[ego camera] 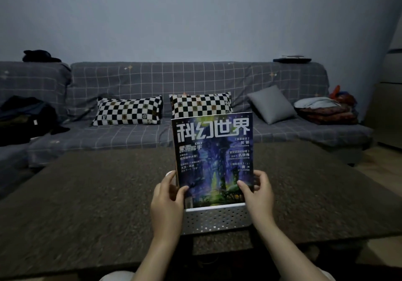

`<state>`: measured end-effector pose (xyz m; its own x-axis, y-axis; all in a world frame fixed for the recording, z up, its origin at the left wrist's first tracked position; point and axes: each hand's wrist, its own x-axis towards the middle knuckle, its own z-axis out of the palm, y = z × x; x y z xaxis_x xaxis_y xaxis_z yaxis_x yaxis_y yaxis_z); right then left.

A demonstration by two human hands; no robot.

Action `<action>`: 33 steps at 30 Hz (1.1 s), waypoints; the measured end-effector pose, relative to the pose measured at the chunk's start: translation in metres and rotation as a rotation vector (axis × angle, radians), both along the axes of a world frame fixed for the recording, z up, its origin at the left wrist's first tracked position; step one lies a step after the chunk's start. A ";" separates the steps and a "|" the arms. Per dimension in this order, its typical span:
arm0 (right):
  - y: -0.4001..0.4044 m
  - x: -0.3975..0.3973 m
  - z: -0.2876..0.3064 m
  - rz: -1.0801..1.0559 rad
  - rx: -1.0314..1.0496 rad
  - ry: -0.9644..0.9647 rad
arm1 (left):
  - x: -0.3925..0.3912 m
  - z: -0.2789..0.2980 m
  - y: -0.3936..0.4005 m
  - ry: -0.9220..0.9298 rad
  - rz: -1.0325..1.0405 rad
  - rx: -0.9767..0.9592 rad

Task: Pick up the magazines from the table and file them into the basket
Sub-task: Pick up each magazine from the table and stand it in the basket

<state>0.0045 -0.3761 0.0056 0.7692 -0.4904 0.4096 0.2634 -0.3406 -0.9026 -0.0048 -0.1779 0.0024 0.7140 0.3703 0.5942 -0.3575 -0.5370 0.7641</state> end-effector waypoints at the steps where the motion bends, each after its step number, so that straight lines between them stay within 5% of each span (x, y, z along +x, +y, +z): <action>1: 0.001 -0.001 -0.002 -0.013 -0.014 -0.002 | -0.001 -0.002 0.000 -0.010 0.004 0.027; 23: 0.004 -0.004 -0.011 -0.103 -0.294 0.144 | -0.005 0.000 0.006 -0.008 0.086 0.297; 33: 0.004 -0.003 -0.010 -0.113 -0.331 0.189 | -0.007 0.002 0.011 0.120 0.016 0.195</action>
